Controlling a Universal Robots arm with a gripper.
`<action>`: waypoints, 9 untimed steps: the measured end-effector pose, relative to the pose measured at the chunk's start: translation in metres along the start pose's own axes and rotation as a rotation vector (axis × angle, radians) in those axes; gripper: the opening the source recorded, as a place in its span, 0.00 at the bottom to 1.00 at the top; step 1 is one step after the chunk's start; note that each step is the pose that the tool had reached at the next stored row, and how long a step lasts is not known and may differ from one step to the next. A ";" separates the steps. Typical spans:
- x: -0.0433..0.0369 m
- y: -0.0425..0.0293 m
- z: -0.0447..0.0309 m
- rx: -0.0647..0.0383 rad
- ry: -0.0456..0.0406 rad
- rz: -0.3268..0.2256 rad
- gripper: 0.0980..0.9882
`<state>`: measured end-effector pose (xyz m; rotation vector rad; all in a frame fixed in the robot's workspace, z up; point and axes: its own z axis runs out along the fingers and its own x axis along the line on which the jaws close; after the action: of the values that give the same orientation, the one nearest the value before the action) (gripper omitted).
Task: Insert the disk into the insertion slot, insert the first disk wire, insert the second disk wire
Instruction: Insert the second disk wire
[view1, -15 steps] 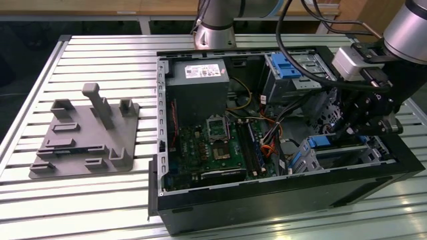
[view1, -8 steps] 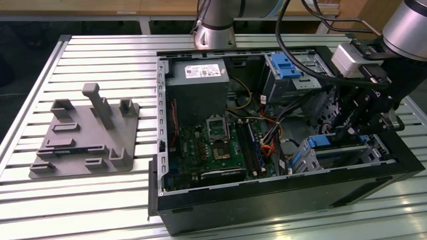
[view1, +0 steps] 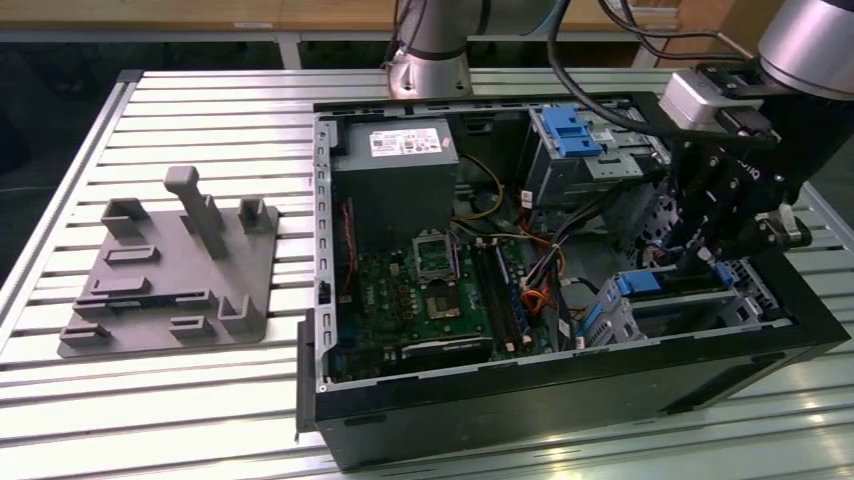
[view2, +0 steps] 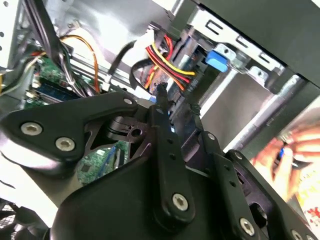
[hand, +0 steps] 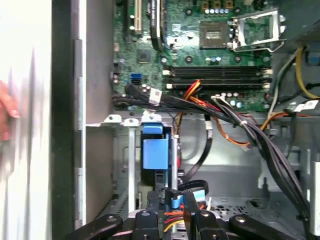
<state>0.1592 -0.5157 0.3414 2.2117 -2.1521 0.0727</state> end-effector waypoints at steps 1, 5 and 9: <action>-0.0012 0.0000 -0.0019 0.000 0.0076 0.000 0.26; -0.0077 -0.0001 -0.0088 -0.001 0.0260 0.000 0.26; -0.0124 0.0004 -0.0093 -0.002 0.0644 0.000 0.26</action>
<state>0.1585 -0.5027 0.3498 2.1767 -2.1184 0.1400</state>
